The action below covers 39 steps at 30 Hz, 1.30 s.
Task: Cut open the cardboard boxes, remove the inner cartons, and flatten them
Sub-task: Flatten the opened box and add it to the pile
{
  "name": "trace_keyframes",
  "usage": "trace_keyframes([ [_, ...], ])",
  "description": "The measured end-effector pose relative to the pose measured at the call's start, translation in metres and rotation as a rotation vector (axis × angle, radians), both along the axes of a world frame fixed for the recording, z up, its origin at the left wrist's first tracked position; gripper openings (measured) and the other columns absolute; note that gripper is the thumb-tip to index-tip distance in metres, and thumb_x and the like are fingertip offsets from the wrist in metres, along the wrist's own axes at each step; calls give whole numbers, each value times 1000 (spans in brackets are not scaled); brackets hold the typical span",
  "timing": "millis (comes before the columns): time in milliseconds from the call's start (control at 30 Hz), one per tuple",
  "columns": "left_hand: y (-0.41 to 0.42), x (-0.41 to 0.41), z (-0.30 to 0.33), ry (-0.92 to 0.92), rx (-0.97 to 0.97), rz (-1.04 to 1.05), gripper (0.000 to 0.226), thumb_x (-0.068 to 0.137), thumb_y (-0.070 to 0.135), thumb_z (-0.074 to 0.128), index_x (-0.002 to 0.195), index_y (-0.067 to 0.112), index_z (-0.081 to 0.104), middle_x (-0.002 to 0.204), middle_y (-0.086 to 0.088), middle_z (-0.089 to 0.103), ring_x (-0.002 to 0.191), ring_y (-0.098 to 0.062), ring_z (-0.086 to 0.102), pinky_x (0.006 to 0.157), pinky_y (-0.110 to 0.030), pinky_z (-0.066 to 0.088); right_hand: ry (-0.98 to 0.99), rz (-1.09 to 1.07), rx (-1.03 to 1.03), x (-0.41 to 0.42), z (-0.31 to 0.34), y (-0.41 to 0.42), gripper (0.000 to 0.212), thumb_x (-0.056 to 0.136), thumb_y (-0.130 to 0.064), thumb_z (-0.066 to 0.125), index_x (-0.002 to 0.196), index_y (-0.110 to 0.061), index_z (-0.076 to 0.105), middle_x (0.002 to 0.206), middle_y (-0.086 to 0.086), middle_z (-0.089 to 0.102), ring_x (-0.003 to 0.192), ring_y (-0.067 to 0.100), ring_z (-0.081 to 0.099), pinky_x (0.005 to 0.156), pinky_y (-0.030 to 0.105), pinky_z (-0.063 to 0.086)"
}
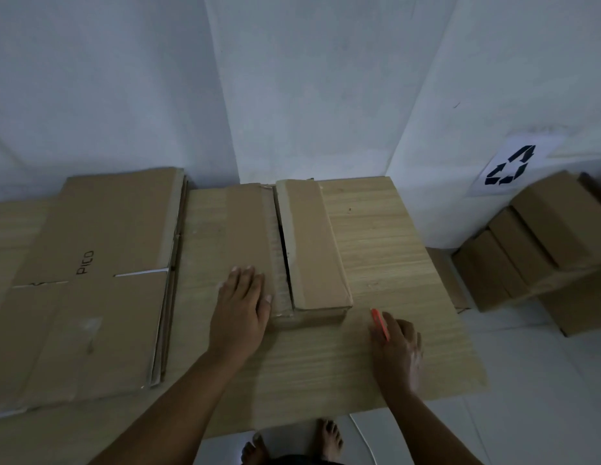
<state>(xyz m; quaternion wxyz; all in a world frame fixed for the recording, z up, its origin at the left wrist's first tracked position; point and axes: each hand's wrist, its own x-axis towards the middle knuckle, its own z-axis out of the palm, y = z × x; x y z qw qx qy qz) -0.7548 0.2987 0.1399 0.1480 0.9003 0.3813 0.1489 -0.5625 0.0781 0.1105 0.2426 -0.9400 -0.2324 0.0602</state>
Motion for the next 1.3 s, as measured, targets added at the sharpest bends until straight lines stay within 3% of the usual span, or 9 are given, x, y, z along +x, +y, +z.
trace_keyframes([
  [167,-1,5,-1,34,-7,38,58,100,43,30,139,9,56,151,-11,47,145,-33,34,114,-53,30,-417,461,232,-32,49,49,36,94,-33,56,129,-24,60,129,7,56,116,26,50,89,41,43],
  [333,3,2,-1,38,-20,-4,67,104,50,17,141,8,55,151,-12,46,146,-35,33,113,-57,33,-660,988,36,-55,53,80,43,95,-26,53,137,-25,54,148,0,47,137,25,41,103,49,35],
  [433,5,1,-1,8,-41,4,69,104,51,13,142,11,53,153,-9,44,148,-31,29,114,-56,32,-692,916,-97,-44,43,76,50,93,-26,50,143,-22,51,155,3,42,145,28,35,111,56,27],
  [600,5,-2,-6,-25,-49,-4,59,104,47,22,145,13,49,158,-5,37,151,-26,20,118,-54,26,-682,670,-73,-18,60,60,79,82,-26,71,152,-14,38,163,10,26,146,31,27,110,54,26],
  [800,8,-1,-8,-22,-16,-12,58,104,44,25,144,11,51,155,-8,41,150,-29,24,116,-57,29,-435,241,-160,30,68,40,80,87,-54,48,154,-12,35,165,21,6,148,41,10,116,49,5],
  [967,1,15,12,200,63,29,66,99,45,16,140,11,55,150,-11,48,145,-35,33,117,-61,20,-339,514,-197,27,44,31,59,104,-43,19,143,-10,47,153,17,42,148,28,20,116,56,24],
  [1100,-7,35,33,276,-121,62,104,80,75,-7,157,11,23,165,-14,14,153,-35,-1,122,-47,-2,9,524,-153,-2,37,41,89,92,-73,13,159,-15,14,166,7,12,153,24,11,122,43,17],
  [1167,-11,40,35,322,-124,80,115,72,87,-2,158,12,14,167,-14,4,152,-35,-9,120,-45,-8,34,486,-129,-6,41,48,96,87,-79,12,159,-16,12,166,8,13,153,25,14,121,43,18],
  [1300,-9,38,35,216,-117,104,107,73,84,23,153,14,33,162,-13,26,152,-36,8,121,-53,6,-176,480,-147,-2,49,58,77,96,-69,26,154,-18,28,162,14,27,147,31,30,110,53,38],
])
